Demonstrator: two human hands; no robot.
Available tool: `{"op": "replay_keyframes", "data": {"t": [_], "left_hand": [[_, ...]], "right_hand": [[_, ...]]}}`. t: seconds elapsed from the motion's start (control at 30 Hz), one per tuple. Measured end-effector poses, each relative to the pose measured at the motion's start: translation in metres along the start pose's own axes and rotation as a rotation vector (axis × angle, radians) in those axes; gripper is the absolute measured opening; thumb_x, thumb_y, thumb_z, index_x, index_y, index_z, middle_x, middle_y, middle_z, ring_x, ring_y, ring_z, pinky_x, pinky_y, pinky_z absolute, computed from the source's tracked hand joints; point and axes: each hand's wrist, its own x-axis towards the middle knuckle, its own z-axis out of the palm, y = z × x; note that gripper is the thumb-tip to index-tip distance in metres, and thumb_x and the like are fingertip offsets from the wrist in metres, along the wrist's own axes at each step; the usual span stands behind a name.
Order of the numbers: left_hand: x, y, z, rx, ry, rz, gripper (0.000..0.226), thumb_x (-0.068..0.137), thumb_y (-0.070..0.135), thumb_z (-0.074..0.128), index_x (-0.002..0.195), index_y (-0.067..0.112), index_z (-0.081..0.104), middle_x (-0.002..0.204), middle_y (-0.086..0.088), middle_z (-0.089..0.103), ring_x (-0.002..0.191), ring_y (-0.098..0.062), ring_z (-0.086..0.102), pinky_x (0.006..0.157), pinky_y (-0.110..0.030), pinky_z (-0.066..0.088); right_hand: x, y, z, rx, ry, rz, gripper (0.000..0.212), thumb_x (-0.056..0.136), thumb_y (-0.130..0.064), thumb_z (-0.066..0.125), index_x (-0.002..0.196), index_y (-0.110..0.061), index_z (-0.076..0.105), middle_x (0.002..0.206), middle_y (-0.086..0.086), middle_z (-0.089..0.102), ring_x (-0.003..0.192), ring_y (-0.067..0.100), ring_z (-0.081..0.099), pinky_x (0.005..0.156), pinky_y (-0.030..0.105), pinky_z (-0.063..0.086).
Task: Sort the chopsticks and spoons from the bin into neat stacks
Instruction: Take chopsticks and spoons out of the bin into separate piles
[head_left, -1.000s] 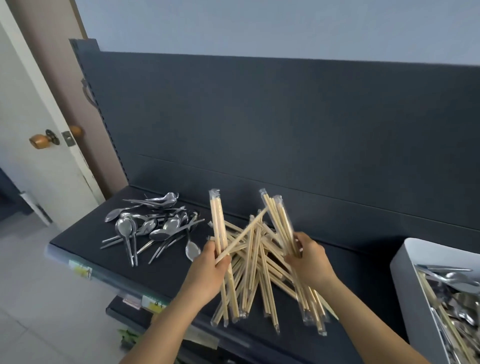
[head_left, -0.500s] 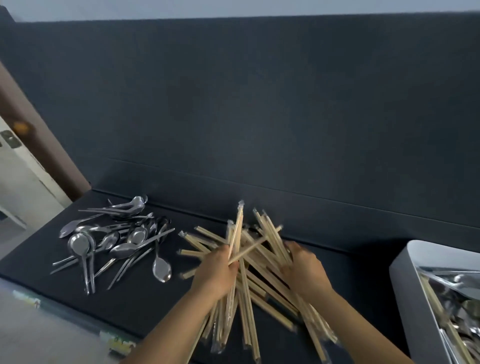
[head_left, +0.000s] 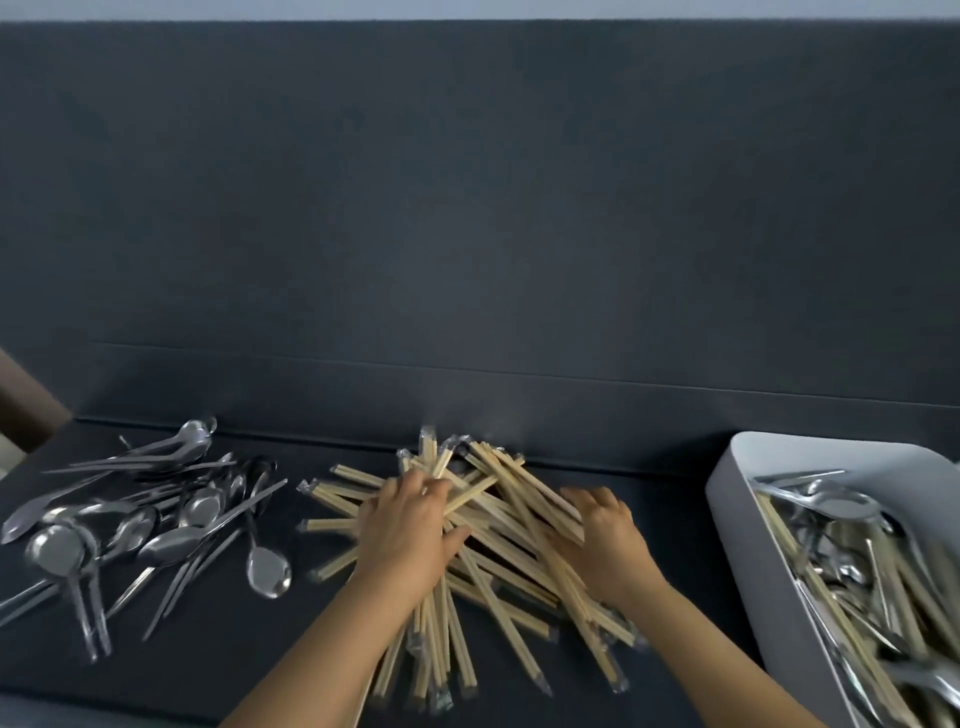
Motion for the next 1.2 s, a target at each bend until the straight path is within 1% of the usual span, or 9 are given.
{"op": "replay_keyframes", "data": {"t": [0.13, 0.3, 0.47, 0.57, 0.63, 0.73, 0.87, 1.07, 1.2], "left_hand": [[0.006, 0.018, -0.011, -0.023, 0.023, 0.179, 0.052, 0.09, 0.053, 0.047, 0.137, 0.032, 0.039, 0.138, 0.009, 0.04, 0.127, -0.015, 0.038, 0.101, -0.035, 0.038], [0.005, 0.059, -0.006, -0.114, 0.044, 0.37, 0.049, 0.091, 0.051, 0.047, 0.136, 0.033, 0.042, 0.136, 0.011, 0.043, 0.126, -0.013, 0.041, 0.1, -0.031, 0.039], [-0.005, 0.106, -0.007, -0.18, 0.041, 0.539, 0.044, 0.091, 0.048, 0.05, 0.132, 0.031, 0.048, 0.128, 0.012, 0.05, 0.118, -0.013, 0.047, 0.094, -0.029, 0.042], [-0.007, 0.129, -0.01, -0.204, 0.054, 0.587, 0.043, 0.091, 0.047, 0.05, 0.131, 0.031, 0.05, 0.128, 0.012, 0.051, 0.115, -0.013, 0.049, 0.091, -0.029, 0.043], [-0.009, 0.147, -0.011, -0.212, 0.064, 0.62, 0.042, 0.091, 0.046, 0.051, 0.131, 0.031, 0.05, 0.128, 0.012, 0.051, 0.115, -0.012, 0.049, 0.091, -0.029, 0.043], [-0.014, 0.175, -0.009, -0.215, 0.053, 0.661, 0.042, 0.093, 0.047, 0.048, 0.132, 0.033, 0.048, 0.129, 0.015, 0.048, 0.118, -0.01, 0.046, 0.094, -0.027, 0.041], [-0.021, 0.218, 0.002, -0.225, 0.028, 0.675, 0.042, 0.093, 0.047, 0.046, 0.133, 0.033, 0.046, 0.13, 0.017, 0.046, 0.12, -0.007, 0.043, 0.097, -0.027, 0.04], [-0.042, 0.295, 0.027, -0.192, -0.067, 0.631, 0.046, 0.094, 0.047, 0.046, 0.137, 0.034, 0.041, 0.133, 0.019, 0.042, 0.124, -0.002, 0.036, 0.105, -0.023, 0.03], [-0.051, 0.317, 0.041, 0.043, -0.169, 0.534, 0.065, 0.088, 0.057, 0.049, 0.143, 0.028, 0.032, 0.141, 0.012, 0.037, 0.132, -0.009, 0.032, 0.113, -0.031, 0.02]], "right_hand": [[-0.028, 0.005, -0.013, 0.031, 0.079, 0.024, 0.056, 0.091, -0.029, 0.058, 0.142, -0.024, 0.035, 0.14, -0.001, 0.037, 0.13, 0.021, 0.034, 0.102, 0.028, 0.035], [-0.067, 0.019, -0.043, 0.032, 0.286, 0.035, 0.05, 0.092, -0.025, 0.057, 0.139, -0.022, 0.041, 0.134, -0.002, 0.042, 0.126, 0.018, 0.039, 0.1, 0.022, 0.032], [-0.103, 0.046, -0.079, -0.017, 0.442, 0.108, 0.046, 0.089, -0.021, 0.06, 0.134, -0.018, 0.049, 0.132, 0.001, 0.046, 0.124, 0.021, 0.042, 0.1, 0.026, 0.033], [-0.116, 0.068, -0.095, -0.02, 0.474, 0.171, 0.046, 0.087, -0.02, 0.062, 0.132, -0.02, 0.051, 0.131, 0.001, 0.048, 0.12, 0.024, 0.045, 0.099, 0.031, 0.039], [-0.124, 0.09, -0.105, -0.032, 0.489, 0.211, 0.046, 0.087, -0.021, 0.063, 0.131, -0.022, 0.053, 0.131, 0.0, 0.049, 0.118, 0.022, 0.048, 0.097, 0.031, 0.041], [-0.135, 0.128, -0.119, -0.053, 0.442, 0.265, 0.046, 0.088, -0.021, 0.063, 0.132, -0.024, 0.051, 0.131, -0.002, 0.049, 0.12, 0.021, 0.048, 0.098, 0.029, 0.039], [-0.137, 0.178, -0.132, -0.059, 0.297, 0.269, 0.046, 0.09, -0.026, 0.06, 0.135, -0.025, 0.047, 0.133, -0.002, 0.047, 0.119, 0.018, 0.049, 0.097, 0.028, 0.039], [-0.122, 0.243, -0.145, -0.012, 0.119, 0.053, 0.048, 0.09, -0.027, 0.06, 0.136, -0.025, 0.046, 0.136, -0.006, 0.047, 0.119, 0.013, 0.051, 0.101, 0.025, 0.041], [-0.108, 0.263, -0.154, 0.009, -0.004, -0.124, 0.049, 0.089, -0.026, 0.061, 0.135, -0.024, 0.047, 0.136, -0.005, 0.047, 0.118, 0.013, 0.051, 0.102, 0.024, 0.04]]}}
